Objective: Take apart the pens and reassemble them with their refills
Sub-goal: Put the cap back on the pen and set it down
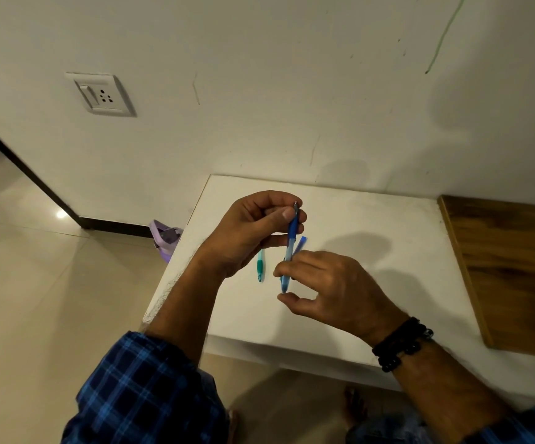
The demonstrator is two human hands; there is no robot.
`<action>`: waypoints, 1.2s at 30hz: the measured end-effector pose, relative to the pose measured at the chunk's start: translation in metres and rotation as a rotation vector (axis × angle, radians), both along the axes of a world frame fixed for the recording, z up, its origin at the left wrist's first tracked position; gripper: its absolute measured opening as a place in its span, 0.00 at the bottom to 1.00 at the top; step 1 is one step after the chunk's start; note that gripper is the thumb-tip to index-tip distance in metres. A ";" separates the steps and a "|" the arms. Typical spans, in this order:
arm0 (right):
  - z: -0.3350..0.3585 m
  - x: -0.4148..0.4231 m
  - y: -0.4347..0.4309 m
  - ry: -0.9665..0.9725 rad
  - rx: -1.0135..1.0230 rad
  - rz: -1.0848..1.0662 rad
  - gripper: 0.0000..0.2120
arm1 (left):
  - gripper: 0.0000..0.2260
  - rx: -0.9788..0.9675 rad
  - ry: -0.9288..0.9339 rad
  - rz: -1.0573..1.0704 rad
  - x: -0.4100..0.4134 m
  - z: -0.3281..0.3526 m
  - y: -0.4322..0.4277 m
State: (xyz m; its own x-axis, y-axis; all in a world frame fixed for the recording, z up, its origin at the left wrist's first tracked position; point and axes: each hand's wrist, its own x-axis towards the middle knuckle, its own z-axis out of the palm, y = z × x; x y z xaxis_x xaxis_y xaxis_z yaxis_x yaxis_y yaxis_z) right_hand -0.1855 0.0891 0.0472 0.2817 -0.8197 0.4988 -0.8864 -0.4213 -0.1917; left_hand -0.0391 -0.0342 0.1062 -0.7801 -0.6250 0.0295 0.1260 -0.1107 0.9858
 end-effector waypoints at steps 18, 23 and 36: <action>0.012 0.002 0.004 -0.111 0.174 0.000 0.34 | 0.04 -0.069 0.024 -0.022 -0.005 -0.002 0.000; 0.032 -0.003 0.010 -0.454 0.090 -0.111 0.26 | 0.03 -0.044 -0.013 -0.034 -0.007 -0.005 0.000; 0.044 -0.014 -0.001 -1.068 0.112 -0.292 0.06 | 0.05 -0.172 -0.128 -0.081 -0.010 -0.008 0.003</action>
